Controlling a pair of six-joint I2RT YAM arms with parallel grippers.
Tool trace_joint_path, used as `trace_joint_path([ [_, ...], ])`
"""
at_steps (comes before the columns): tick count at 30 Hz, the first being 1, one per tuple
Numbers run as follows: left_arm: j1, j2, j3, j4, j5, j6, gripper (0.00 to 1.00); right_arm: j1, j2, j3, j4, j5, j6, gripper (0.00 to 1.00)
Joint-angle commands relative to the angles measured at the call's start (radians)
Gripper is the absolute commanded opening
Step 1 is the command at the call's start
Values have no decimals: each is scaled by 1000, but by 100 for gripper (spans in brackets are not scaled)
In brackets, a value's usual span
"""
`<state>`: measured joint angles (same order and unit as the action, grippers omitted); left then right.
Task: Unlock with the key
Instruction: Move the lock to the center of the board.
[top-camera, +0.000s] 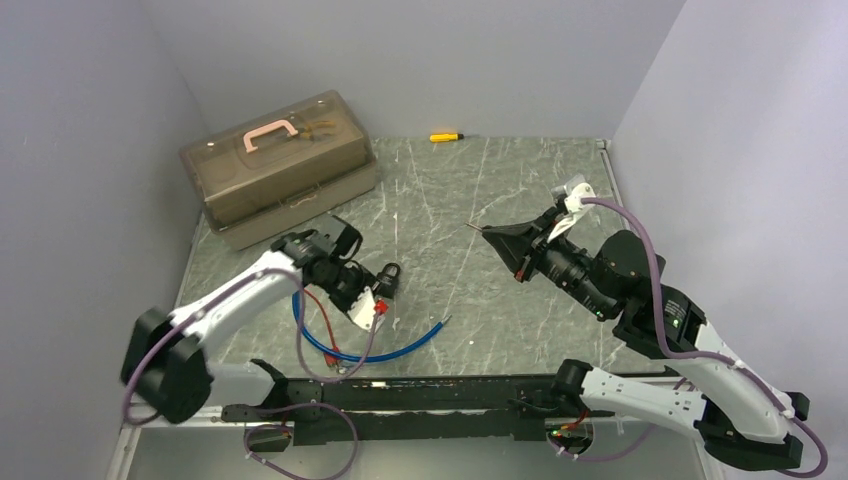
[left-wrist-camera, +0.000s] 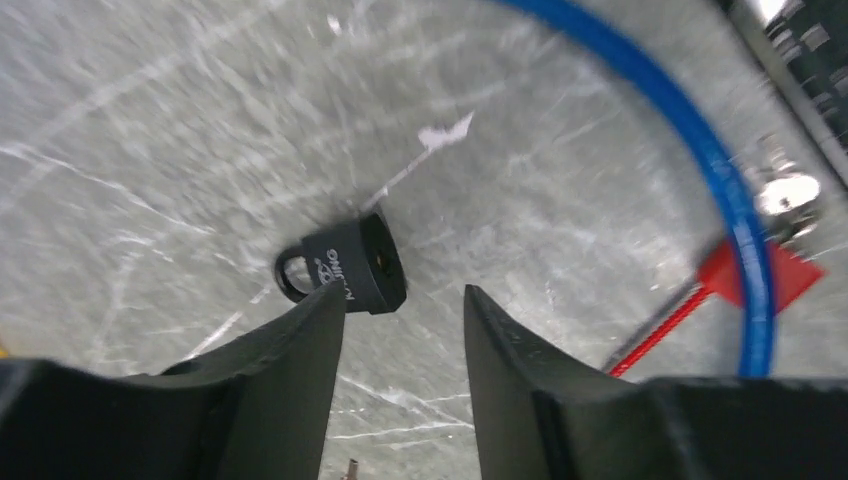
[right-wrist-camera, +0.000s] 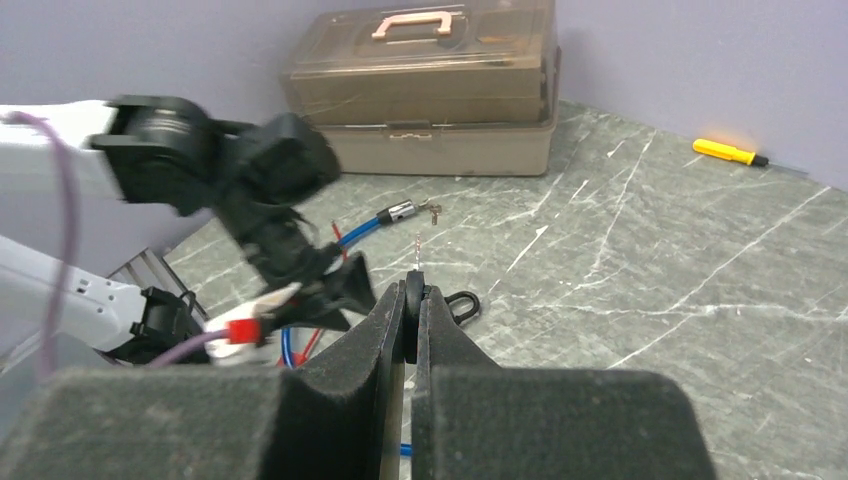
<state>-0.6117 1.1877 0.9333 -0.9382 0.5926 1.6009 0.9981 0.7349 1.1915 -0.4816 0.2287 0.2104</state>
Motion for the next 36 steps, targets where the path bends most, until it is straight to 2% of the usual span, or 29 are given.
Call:
trace_joint_path([
  [1, 61, 217, 62, 191, -114, 217, 54, -3, -29, 3, 6, 26, 15, 0],
  [4, 103, 353, 135, 246, -171, 316, 55, -2, -41, 10, -1, 31, 12, 0],
  [7, 141, 399, 75, 393, -225, 468, 54, -3, -59, 3, -1, 31, 12, 0],
  [9, 155, 412, 44, 473, -201, 546, 55, -3, -69, -5, 1, 31, 8, 0],
  [14, 148, 468, 59, 470, -166, 698, 55, -4, -66, -5, 5, 29, -5, 0],
  [16, 133, 481, 84, 430, -141, 700, 56, -3, -66, -1, 5, 29, -9, 0],
  [19, 102, 505, 156, 258, -128, 716, 58, -2, -67, -1, 3, 30, -11, 0],
  [20, 92, 515, 177, 201, -131, 725, 67, -3, -70, -1, 2, 30, -11, 0],
  [21, 82, 522, 193, 155, -137, 732, 88, -3, -71, -1, 2, 31, -12, 0],
  [22, 71, 530, 207, 115, -143, 739, 98, -2, -73, -3, 3, 31, -13, 0],
  [36, -20, 633, 296, 59, -149, 693, 99, -3, -94, -4, -12, 44, -9, 0],
])
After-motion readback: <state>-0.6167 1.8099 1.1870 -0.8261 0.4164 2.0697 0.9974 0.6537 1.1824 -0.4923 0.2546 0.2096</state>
